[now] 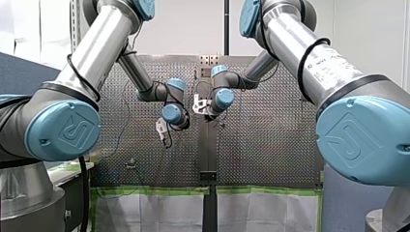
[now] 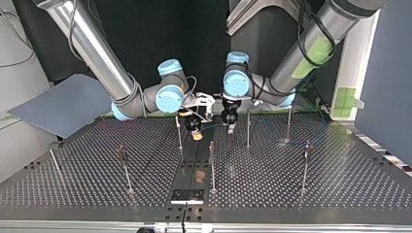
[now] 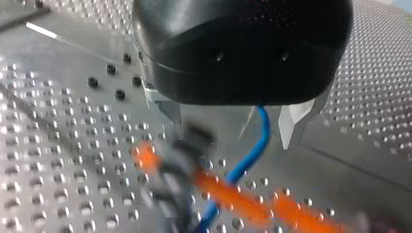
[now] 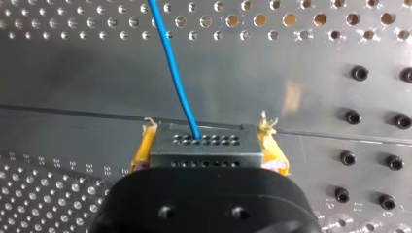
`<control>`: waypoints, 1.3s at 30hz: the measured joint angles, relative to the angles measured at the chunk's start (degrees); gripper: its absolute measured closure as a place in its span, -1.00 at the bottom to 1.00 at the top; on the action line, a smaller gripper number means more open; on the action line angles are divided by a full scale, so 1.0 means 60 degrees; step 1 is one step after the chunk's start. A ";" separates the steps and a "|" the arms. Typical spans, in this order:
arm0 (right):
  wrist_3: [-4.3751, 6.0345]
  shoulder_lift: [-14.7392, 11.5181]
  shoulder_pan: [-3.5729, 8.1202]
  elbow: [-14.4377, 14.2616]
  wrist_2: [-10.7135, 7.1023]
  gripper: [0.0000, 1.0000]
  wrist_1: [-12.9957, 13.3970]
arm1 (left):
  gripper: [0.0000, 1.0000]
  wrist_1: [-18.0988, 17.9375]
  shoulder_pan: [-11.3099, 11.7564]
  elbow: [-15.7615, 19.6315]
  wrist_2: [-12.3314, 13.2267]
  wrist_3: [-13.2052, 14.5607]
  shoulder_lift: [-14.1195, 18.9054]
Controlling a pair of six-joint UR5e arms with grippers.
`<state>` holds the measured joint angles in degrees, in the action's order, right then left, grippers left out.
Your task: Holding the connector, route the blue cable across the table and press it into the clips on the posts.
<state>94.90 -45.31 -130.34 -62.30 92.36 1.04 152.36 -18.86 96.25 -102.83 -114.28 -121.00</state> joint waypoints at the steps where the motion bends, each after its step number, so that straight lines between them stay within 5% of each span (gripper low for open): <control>1: 0.0002 0.0000 0.0000 0.0001 0.0000 1.00 0.0002 | -1.00 0.0030 0.0008 -0.0067 -0.0056 -0.0026 -0.0067; 6: 0.0005 0.0006 0.0001 0.0000 0.0002 1.00 0.0003 | -0.95 0.0134 -0.0027 -0.0316 -0.0426 -0.0014 -0.0308; 8: 0.0005 0.0010 0.0003 0.0002 0.0003 1.00 0.0004 | -0.24 0.0138 -0.0054 -0.0339 -0.0528 -0.0002 -0.0328; 9: 0.0005 0.0010 0.0004 0.0002 0.0003 1.00 0.0004 | -0.24 0.0144 -0.0072 -0.0347 -0.0575 0.0002 -0.0331; 11: 0.0005 0.0010 0.0009 0.0002 0.0003 1.00 0.0004 | 0.49 0.0155 -0.0093 -0.0352 -0.0616 0.0002 -0.0331; 12: 0.0005 0.0011 0.0014 0.0002 0.0003 1.00 0.0004 | 0.49 0.0166 -0.0104 -0.0353 -0.0629 0.0003 -0.0330; 13: 0.0006 0.0010 0.0017 0.0003 0.0003 1.00 0.0004 | 0.72 0.0176 -0.0111 -0.0353 -0.0636 0.0001 -0.0328; 15: 0.0006 0.0009 0.0025 0.0002 0.0003 1.00 0.0004 | 0.72 0.0206 -0.0120 -0.0353 -0.0646 -0.0005 -0.0322; 16: 0.0006 0.0009 0.0028 0.0003 0.0003 1.00 0.0004 | 1.00 0.0218 -0.0122 -0.0354 -0.0647 -0.0006 -0.0320; 30: -0.0035 -0.0020 0.0071 0.0002 -0.0011 1.00 0.0000 | 1.00 0.0681 -0.0222 -0.0336 -0.1086 0.0001 0.0213; 39: 0.0103 -0.0596 0.0094 0.0002 -0.0011 1.00 -0.0049 | 1.00 0.0849 -0.0302 -0.0076 -0.1163 0.0025 0.0773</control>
<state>95.52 -48.88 -129.78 -62.29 92.29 0.75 157.45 -20.67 95.79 -109.80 -114.13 -116.36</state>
